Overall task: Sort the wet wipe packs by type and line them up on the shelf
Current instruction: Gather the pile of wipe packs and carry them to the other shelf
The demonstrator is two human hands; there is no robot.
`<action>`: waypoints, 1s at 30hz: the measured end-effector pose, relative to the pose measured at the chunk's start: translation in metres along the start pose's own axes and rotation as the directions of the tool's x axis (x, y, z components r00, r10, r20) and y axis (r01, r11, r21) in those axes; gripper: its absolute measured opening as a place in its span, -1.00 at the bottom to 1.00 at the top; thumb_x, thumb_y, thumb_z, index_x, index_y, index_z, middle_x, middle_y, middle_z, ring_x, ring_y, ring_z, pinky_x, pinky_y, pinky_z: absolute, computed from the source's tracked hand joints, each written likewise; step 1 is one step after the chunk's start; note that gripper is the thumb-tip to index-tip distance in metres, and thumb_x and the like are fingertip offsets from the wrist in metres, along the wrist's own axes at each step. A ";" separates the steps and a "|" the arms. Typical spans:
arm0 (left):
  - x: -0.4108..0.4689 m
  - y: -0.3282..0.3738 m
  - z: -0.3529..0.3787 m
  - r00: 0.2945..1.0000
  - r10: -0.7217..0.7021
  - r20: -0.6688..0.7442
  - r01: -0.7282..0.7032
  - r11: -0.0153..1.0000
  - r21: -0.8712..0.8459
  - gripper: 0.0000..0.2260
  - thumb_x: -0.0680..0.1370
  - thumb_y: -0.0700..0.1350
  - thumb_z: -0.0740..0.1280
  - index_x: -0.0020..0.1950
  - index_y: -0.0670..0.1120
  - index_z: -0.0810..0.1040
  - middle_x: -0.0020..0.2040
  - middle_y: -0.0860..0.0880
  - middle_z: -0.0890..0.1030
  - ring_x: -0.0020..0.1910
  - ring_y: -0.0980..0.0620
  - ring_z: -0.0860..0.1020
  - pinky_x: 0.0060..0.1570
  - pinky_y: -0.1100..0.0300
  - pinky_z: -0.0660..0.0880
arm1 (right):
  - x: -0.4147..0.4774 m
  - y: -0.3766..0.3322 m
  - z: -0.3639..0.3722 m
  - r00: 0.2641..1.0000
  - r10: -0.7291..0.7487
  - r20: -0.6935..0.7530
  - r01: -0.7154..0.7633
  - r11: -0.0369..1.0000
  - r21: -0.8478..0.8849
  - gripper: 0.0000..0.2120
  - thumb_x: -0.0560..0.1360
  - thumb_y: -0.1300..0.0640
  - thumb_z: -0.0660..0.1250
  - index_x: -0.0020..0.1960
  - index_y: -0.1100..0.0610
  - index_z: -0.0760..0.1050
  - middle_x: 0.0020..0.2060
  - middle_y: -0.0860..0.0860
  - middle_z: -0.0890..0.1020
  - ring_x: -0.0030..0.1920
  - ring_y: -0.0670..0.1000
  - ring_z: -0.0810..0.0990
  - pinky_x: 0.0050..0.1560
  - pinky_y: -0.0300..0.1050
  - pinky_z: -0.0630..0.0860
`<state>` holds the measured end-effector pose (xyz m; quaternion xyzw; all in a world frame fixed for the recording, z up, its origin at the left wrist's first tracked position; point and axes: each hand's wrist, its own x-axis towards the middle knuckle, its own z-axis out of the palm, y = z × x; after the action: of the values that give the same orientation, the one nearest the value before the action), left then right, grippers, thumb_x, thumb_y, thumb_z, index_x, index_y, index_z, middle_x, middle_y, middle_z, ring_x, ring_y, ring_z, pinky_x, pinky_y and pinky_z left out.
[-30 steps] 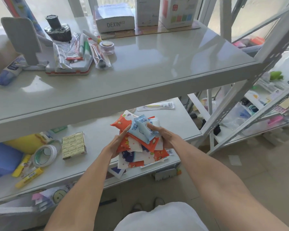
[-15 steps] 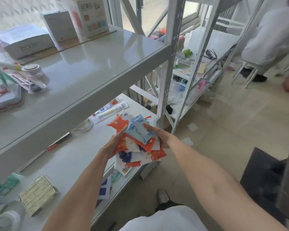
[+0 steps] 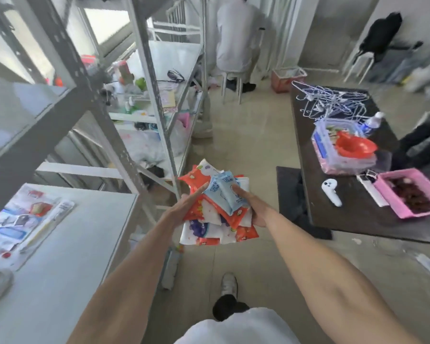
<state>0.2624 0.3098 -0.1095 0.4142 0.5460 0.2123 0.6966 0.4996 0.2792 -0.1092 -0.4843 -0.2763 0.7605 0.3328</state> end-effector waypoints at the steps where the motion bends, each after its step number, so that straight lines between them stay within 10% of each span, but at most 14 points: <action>1: 0.009 0.008 0.014 1.000 -0.016 0.024 0.015 0.999 0.036 0.15 0.03 0.47 0.57 0.39 -0.25 0.44 -0.19 -0.03 0.68 -0.30 0.04 0.69 -0.42 0.24 0.60 | -0.006 -0.001 -0.017 0.999 -0.002 -0.036 0.003 1.000 0.026 -0.38 0.50 -0.18 0.40 0.42 0.19 0.51 0.16 0.23 0.70 0.02 0.18 0.74 -0.03 0.08 0.69; 6: 0.051 0.039 0.081 0.981 -0.054 0.187 0.035 0.994 0.105 -0.02 -0.11 0.46 0.58 0.09 -0.13 0.49 -0.43 0.07 0.62 -0.52 0.14 0.60 -0.53 0.30 0.54 | -0.028 -0.006 -0.083 0.988 -0.030 -0.150 0.049 0.991 0.123 -0.41 0.57 -0.20 0.34 0.45 0.16 0.48 0.31 0.26 0.62 0.15 0.22 0.68 0.18 0.17 0.64; 13: 0.119 0.060 0.115 0.983 -0.079 0.167 0.057 0.989 0.133 -0.14 0.37 0.35 0.49 0.39 -0.28 0.48 -0.26 -0.02 0.66 -0.43 0.08 0.63 -0.45 0.28 0.56 | -0.005 -0.027 -0.144 0.968 0.006 -0.252 0.041 0.982 0.183 -0.23 0.36 -0.24 0.55 0.43 0.15 0.53 0.29 0.23 0.64 0.25 0.24 0.63 0.30 0.18 0.57; 18: 0.157 0.094 0.121 0.966 -0.090 0.243 0.047 0.983 0.179 -0.05 0.03 0.47 0.55 0.15 -0.17 0.52 -0.38 0.05 0.64 -0.47 0.11 0.61 -0.44 0.29 0.55 | 0.025 -0.062 -0.171 0.969 -0.017 -0.246 0.069 0.976 0.205 -0.29 0.43 -0.20 0.50 0.45 0.17 0.50 0.32 0.25 0.62 0.12 0.18 0.68 0.22 0.14 0.60; 30: 0.250 0.158 0.110 0.984 -0.078 0.158 0.048 0.981 0.187 0.04 0.16 0.46 0.54 0.39 -0.24 0.46 -0.06 -0.11 0.69 -0.26 -0.03 0.69 -0.30 0.17 0.61 | 0.095 -0.144 -0.211 0.975 -0.032 -0.218 0.067 0.986 0.154 -0.15 0.33 -0.27 0.57 0.48 0.11 0.46 0.29 0.21 0.64 0.34 0.28 0.59 0.25 0.18 0.59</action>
<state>0.4684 0.5491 -0.1212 0.4750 0.5167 0.1043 0.7046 0.6991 0.4635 -0.1352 -0.5281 -0.1886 0.7149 0.4175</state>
